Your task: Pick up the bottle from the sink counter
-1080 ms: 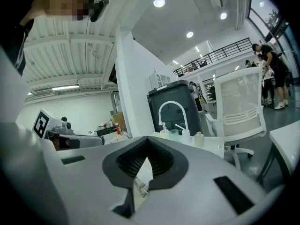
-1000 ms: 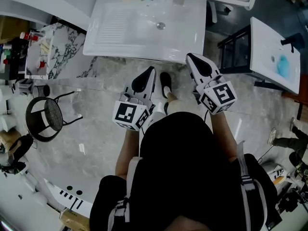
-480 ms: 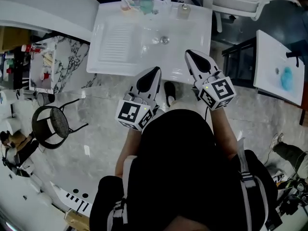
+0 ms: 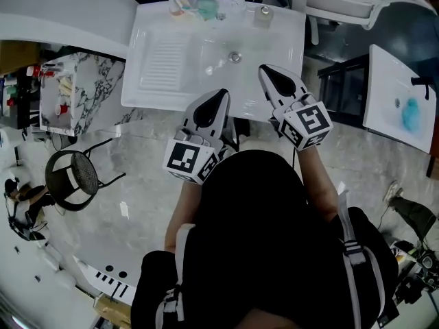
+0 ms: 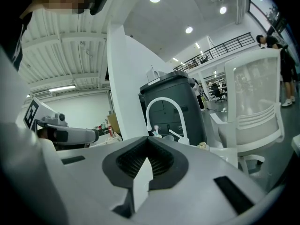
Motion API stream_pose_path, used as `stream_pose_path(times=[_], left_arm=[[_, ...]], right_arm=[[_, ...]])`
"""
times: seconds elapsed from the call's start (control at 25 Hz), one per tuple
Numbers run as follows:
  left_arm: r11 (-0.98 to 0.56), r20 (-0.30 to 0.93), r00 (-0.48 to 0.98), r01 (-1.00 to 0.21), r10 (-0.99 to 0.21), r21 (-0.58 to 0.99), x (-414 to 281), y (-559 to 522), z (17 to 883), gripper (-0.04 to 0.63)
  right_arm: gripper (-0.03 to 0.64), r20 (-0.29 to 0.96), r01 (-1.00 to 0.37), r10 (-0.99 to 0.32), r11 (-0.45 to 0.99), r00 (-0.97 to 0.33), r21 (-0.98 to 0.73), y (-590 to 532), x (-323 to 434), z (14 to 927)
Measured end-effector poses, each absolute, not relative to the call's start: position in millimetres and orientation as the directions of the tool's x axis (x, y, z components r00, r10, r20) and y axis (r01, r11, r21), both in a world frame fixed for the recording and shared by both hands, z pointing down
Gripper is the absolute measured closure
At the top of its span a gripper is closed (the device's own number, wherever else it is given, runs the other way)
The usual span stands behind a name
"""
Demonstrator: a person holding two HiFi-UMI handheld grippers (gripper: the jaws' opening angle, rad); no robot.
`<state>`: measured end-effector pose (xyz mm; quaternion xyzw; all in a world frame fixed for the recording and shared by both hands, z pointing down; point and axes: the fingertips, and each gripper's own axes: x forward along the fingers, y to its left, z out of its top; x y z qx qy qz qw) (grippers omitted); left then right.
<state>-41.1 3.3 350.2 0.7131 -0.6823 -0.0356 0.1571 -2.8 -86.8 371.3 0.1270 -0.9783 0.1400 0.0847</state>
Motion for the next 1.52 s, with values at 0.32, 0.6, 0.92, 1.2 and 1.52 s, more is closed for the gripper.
stream_pose_path(times=[0.32,0.6,0.92,1.2,1.52], left_arm=[[-0.055,0.178,0.109,-0.957,-0.978,0.285,-39.9,-7.3,358.6,0.577],[-0.111,0.179,0.167,-0.952,-0.97,0.286,-51.7,-25.6,365.9,0.577],[-0.198,0.204,0.262,-0.937,-0.943,0.288,-76.8,-57.4,372.9,0.577],[-0.277,0.226,0.346,-0.917,-0.911,0.286,-100.5,-88.8,380.0,0.577],[-0.334,0.248,0.413,-0.892,-0.876,0.306,-121.1,-116.7,389.8,0.577]], right_arm=[[0.614,0.241,-0.326,-0.267,0.91,-0.933,-0.257,-95.4,-9.0,391.7],[0.614,0.277,-0.377,-0.308,0.894,-0.91,-0.242,-104.2,-21.5,406.9],[0.613,0.321,-0.448,-0.364,0.86,-0.874,-0.243,-131.3,-48.7,422.5],[0.612,0.351,-0.544,-0.448,0.8,-0.822,-0.252,-166.2,-62.1,446.3],[0.611,0.374,-0.631,-0.529,0.735,-0.762,-0.246,-200.5,-69.5,478.0]])
